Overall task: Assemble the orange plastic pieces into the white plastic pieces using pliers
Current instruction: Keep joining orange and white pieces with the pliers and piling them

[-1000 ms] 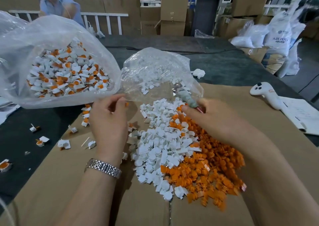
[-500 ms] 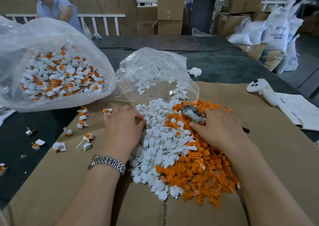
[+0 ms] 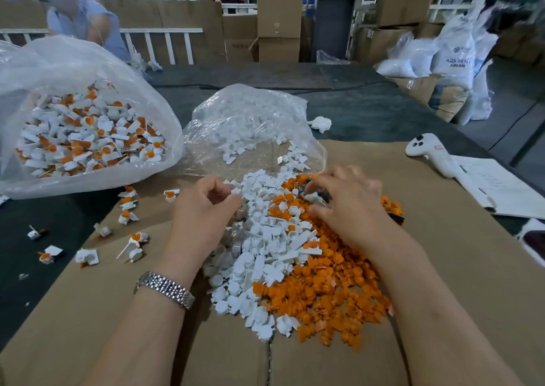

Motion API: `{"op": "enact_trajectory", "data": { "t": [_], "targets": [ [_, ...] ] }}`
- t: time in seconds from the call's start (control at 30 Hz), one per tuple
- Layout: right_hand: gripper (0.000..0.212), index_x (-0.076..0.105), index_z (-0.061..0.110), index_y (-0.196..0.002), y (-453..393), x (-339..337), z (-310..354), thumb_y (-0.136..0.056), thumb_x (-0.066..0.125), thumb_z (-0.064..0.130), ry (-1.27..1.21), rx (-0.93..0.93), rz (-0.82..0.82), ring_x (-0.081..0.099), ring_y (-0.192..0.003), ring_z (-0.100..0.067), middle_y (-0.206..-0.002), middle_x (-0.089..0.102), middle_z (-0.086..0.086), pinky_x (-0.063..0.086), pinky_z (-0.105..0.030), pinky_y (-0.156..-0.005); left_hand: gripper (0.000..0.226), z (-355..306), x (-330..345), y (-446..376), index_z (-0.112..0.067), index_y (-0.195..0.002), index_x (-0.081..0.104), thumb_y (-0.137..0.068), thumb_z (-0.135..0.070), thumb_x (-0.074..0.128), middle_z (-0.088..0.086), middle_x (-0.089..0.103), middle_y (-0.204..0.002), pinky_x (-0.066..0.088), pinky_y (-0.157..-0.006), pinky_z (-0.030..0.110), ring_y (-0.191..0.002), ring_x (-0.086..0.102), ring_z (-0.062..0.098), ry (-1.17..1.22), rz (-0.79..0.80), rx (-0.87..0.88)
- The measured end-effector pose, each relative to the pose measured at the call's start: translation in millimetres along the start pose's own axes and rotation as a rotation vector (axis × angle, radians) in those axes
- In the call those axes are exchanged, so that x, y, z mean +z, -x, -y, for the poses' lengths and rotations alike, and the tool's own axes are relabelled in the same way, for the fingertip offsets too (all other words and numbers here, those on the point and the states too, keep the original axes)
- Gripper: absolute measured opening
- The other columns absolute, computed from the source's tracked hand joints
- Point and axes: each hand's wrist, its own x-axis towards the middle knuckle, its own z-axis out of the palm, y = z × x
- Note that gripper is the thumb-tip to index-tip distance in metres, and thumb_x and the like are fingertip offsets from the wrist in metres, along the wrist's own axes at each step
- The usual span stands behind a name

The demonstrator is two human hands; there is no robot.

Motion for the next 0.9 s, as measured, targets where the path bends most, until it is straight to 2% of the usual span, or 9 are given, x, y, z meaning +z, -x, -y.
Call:
{"op": "enact_trajectory", "data": {
  "t": [0.07, 0.13, 0.3, 0.4, 0.47, 0.57, 0.67, 0.77, 0.9],
  "targets": [
    [0.026, 0.065, 0.042, -0.117, 0.5, 2.2, 4.3, -0.092, 0.065, 0.047, 0.043, -0.051, 0.044, 0.032, -0.126, -0.014, -0.13, 0.05, 0.014, 0.018, -0.037, -0.086, 0.017, -1.7, 0.4, 1.6, -0.013, -0.078, 0.068, -0.089, -0.022, 0.077, -0.003, 0.075, -0.074, 0.053, -0.059, 0.024, -0.076, 0.074, 0.024, 0.087, 0.027, -0.034],
    [0.029, 0.066, 0.041, -0.12, 0.1, 5.1, 7.0, -0.092, 0.064, 0.048, 0.088, -0.063, 0.075, 0.033, -0.126, -0.016, -0.131, 0.051, 0.013, 0.023, -0.04, -0.088, 0.018, -3.1, 1.6, 2.7, -0.014, -0.076, 0.067, -0.089, -0.022, 0.077, -0.003, 0.076, -0.076, 0.051, -0.059, 0.026, -0.079, 0.074, 0.027, 0.123, 0.041, -0.055],
    [0.02, 0.067, 0.038, -0.113, -2.4, 7.4, 12.2, -0.095, 0.061, 0.044, 0.173, -0.099, 0.055, 0.041, -0.12, -0.018, -0.125, 0.059, 0.01, 0.026, -0.038, -0.083, 0.015, -7.9, 1.5, 6.2, -0.011, -0.085, 0.07, -0.089, -0.024, 0.077, -0.008, 0.078, -0.081, 0.052, -0.06, 0.021, -0.066, 0.072, 0.005, 0.186, 0.095, -0.092],
    [0.012, 0.066, 0.035, -0.107, -1.7, 9.5, 12.4, -0.096, 0.061, 0.039, 0.152, -0.112, 0.041, 0.043, -0.116, -0.016, -0.12, 0.061, 0.011, 0.033, -0.039, -0.087, 0.017, -9.1, 0.9, 8.0, -0.01, -0.085, 0.069, -0.089, -0.023, 0.077, -0.007, 0.078, -0.08, 0.053, -0.072, 0.033, -0.066, 0.071, 0.005, 0.224, 0.129, -0.107],
    [0.01, 0.064, 0.032, -0.105, -0.8, 10.2, 10.7, -0.096, 0.06, 0.034, 0.125, -0.113, 0.027, 0.047, -0.113, -0.016, -0.113, 0.063, 0.01, 0.039, -0.04, -0.092, 0.016, -9.7, 0.3, 7.6, -0.008, -0.084, 0.068, -0.088, -0.021, 0.078, -0.003, 0.079, -0.081, 0.053, -0.074, 0.034, -0.067, 0.072, 0.008, 0.264, 0.161, -0.125],
    [0.007, 0.06, 0.025, -0.103, -0.3, 7.1, 7.7, -0.096, 0.06, 0.027, -0.069, -0.081, -0.042, 0.058, -0.093, -0.013, -0.095, 0.065, 0.009, 0.05, -0.039, -0.087, 0.014, -11.3, -1.8, 6.9, -0.008, -0.078, 0.066, -0.088, -0.009, 0.076, 0.009, 0.079, -0.08, 0.055, -0.058, 0.021, -0.065, 0.074, 0.012, 0.45, 0.24, -0.183],
    [0.009, 0.059, 0.024, -0.1, 0.1, 0.6, 7.7, -0.094, 0.067, 0.024, -0.321, -0.055, -0.1, 0.06, -0.076, -0.006, -0.085, 0.061, 0.014, 0.055, -0.022, -0.071, 0.021, -11.3, -4.2, 6.0, -0.009, -0.072, 0.064, -0.089, -0.001, 0.073, 0.011, 0.073, -0.07, 0.054, -0.056, 0.018, -0.069, 0.075, 0.018, 0.604, 0.313, -0.217],
    [0.013, 0.063, 0.022, -0.099, 3.8, -5.5, 14.2, -0.091, 0.072, 0.02, -0.575, -0.082, -0.103, 0.061, -0.076, -0.006, -0.083, 0.063, 0.012, 0.053, -0.014, -0.07, 0.027, -10.6, -2.9, 4.2, -0.011, -0.066, 0.065, -0.089, 0.002, 0.072, 0.011, 0.07, -0.067, 0.057, -0.06, 0.019, -0.081, 0.076, 0.025, 0.678, 0.364, -0.229],
    [0.015, 0.074, 0.014, -0.099, 8.3, -9.8, 26.5, -0.085, 0.079, 0.018, -0.803, -0.136, -0.059, 0.067, -0.084, -0.009, -0.094, 0.07, 0.004, 0.056, -0.019, -0.079, 0.034, -10.8, 1.3, 3.9, -0.013, -0.061, 0.064, -0.088, 0.006, 0.07, 0.025, 0.069, -0.083, 0.056, -0.058, 0.021, -0.083, 0.076, 0.028, 0.704, 0.387, -0.225]
  ]
}}
